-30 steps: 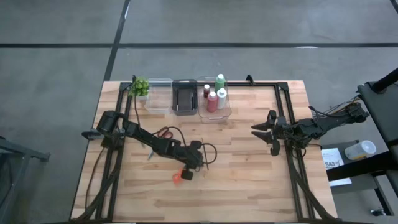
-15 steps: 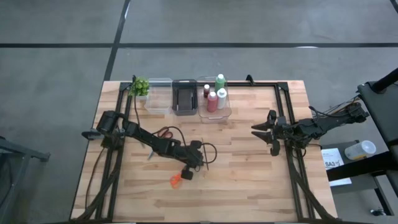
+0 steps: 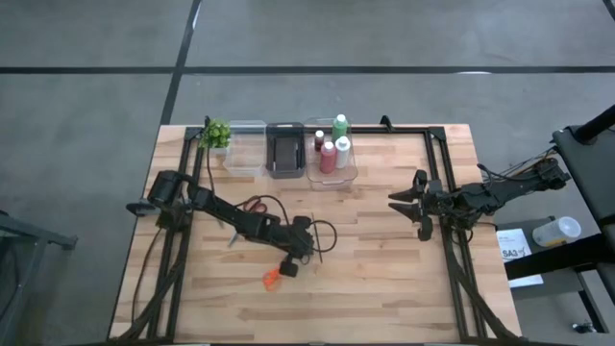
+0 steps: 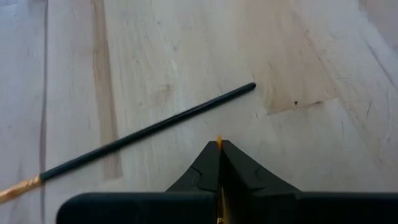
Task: Pick & Place Paint Supplies
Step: Put the left gold paintbrush into the black bin, then put the gold paintbrush into the black bin
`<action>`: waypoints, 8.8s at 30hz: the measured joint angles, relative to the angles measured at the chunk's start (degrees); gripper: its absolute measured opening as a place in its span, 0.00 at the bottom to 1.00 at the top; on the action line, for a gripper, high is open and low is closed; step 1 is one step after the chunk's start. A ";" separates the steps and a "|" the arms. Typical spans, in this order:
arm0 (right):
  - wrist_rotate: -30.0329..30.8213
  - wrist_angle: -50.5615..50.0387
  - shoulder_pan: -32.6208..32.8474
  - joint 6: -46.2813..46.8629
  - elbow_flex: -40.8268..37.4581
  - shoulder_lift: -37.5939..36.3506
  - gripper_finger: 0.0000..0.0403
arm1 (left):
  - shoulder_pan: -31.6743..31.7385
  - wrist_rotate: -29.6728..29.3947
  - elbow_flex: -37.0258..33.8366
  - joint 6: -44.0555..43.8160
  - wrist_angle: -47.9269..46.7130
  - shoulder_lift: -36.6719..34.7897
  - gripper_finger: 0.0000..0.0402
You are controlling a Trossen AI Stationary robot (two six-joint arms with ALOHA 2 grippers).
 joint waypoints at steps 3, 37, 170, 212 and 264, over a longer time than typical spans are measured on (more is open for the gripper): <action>0.01 0.00 0.00 0.00 0.00 0.01 0.29 | 0.04 -1.18 0.12 -0.02 -2.15 -1.02 0.01; 0.02 -0.02 0.02 0.00 0.00 0.02 0.29 | 8.73 -15.87 3.88 -20.37 -34.02 -27.97 0.01; 0.02 -0.02 0.02 0.00 0.00 0.00 0.29 | 49.66 -16.50 -0.05 -57.72 -3.95 -13.86 0.30; 0.02 -0.01 0.01 0.00 0.00 0.00 0.29 | 49.52 -13.38 -0.05 -48.33 -4.07 -15.27 0.30; 0.02 -0.02 0.02 0.00 0.02 0.02 0.29 | 8.14 3.27 8.83 -72.68 -37.55 -25.11 0.30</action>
